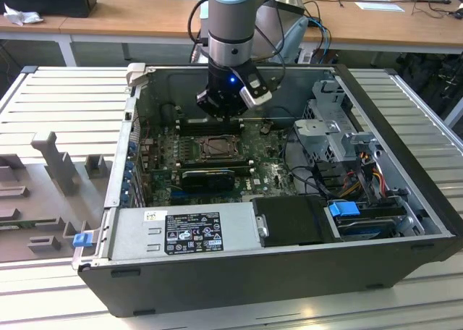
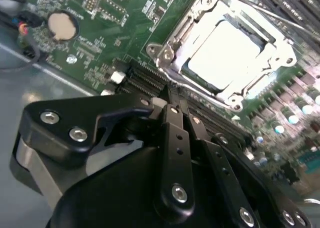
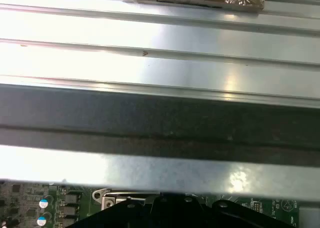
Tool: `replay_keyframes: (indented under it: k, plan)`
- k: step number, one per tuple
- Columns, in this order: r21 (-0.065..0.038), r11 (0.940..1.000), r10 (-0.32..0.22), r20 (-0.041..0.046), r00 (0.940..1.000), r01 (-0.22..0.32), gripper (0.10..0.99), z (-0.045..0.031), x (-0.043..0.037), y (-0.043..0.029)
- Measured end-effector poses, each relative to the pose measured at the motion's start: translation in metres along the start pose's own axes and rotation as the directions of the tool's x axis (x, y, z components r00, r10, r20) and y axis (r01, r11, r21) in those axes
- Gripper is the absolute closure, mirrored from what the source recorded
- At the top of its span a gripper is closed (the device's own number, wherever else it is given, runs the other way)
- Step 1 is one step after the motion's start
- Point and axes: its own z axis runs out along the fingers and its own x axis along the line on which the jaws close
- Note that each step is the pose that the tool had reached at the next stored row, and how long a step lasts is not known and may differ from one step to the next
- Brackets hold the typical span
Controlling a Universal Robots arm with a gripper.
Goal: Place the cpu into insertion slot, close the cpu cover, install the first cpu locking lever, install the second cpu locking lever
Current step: 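Install the first cpu locking lever, then install the second cpu locking lever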
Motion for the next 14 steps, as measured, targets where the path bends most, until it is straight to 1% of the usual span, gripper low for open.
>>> replay_keyframes:
  k: [7, 14]
  plan:
    - [0.000, 1.0000, 0.000, 0.0000, 1.0000, 0.000, 0.980, -0.0005, 0.0004, -0.0053]
    - [0.000, 1.0000, 0.000, 0.0000, 1.0000, 0.000, 0.980, -0.0007, 0.0005, -0.0073]
